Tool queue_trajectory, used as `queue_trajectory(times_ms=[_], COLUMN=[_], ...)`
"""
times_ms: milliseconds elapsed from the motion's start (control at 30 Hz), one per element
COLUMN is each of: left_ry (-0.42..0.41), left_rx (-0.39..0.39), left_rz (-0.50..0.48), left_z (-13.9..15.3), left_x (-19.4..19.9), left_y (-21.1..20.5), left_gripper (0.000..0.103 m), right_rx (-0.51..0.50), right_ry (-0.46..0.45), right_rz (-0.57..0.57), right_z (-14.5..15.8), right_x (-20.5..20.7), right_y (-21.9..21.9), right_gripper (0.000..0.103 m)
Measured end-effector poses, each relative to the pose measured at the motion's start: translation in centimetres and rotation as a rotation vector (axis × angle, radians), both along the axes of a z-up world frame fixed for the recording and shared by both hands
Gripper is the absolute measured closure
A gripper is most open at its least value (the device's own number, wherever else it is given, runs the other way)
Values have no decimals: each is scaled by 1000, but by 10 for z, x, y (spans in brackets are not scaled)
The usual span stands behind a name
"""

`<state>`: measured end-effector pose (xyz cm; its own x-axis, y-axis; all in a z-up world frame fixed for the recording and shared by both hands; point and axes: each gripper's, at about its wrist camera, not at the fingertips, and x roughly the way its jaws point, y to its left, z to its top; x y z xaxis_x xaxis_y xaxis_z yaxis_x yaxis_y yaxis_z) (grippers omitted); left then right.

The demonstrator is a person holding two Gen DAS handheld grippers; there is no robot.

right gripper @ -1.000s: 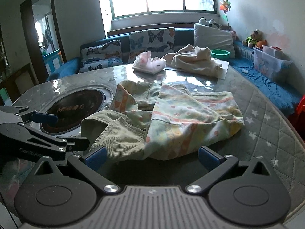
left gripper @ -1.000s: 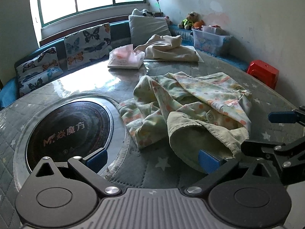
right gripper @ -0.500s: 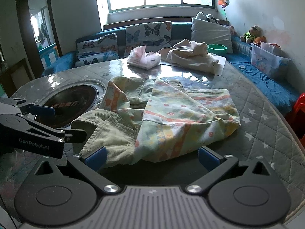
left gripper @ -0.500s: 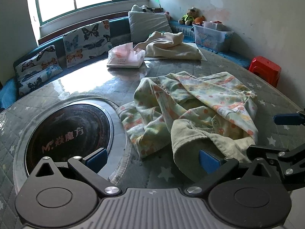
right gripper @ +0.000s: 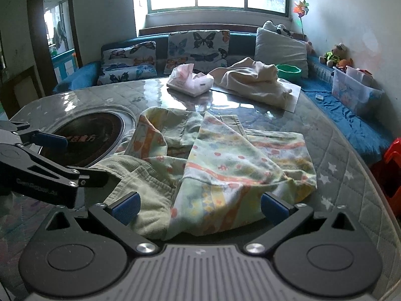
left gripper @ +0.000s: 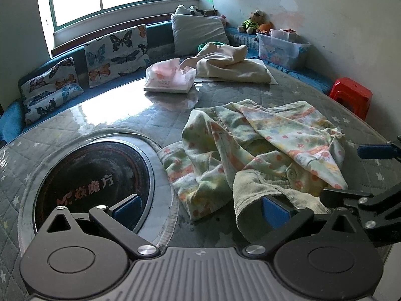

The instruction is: Fold clothes

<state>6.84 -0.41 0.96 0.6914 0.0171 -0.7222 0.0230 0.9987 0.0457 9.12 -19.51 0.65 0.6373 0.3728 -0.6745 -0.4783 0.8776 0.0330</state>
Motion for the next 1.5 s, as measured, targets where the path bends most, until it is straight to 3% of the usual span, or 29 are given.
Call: queue_trajectory(times_ms=[767,1500], left_ry=[-2,-6], left_rx=[-1,-34], left_rz=[-1,-10], left_z=[16,31], left_x=[26,60], left_y=[8,24], left_gripper=[0,0], right_rx=[-34,-37], right_ry=[15,-11], right_rz=[30,40], right_z=[-8,-6], right_x=[33,53], right_y=[17,22], right_gripper=[1,25])
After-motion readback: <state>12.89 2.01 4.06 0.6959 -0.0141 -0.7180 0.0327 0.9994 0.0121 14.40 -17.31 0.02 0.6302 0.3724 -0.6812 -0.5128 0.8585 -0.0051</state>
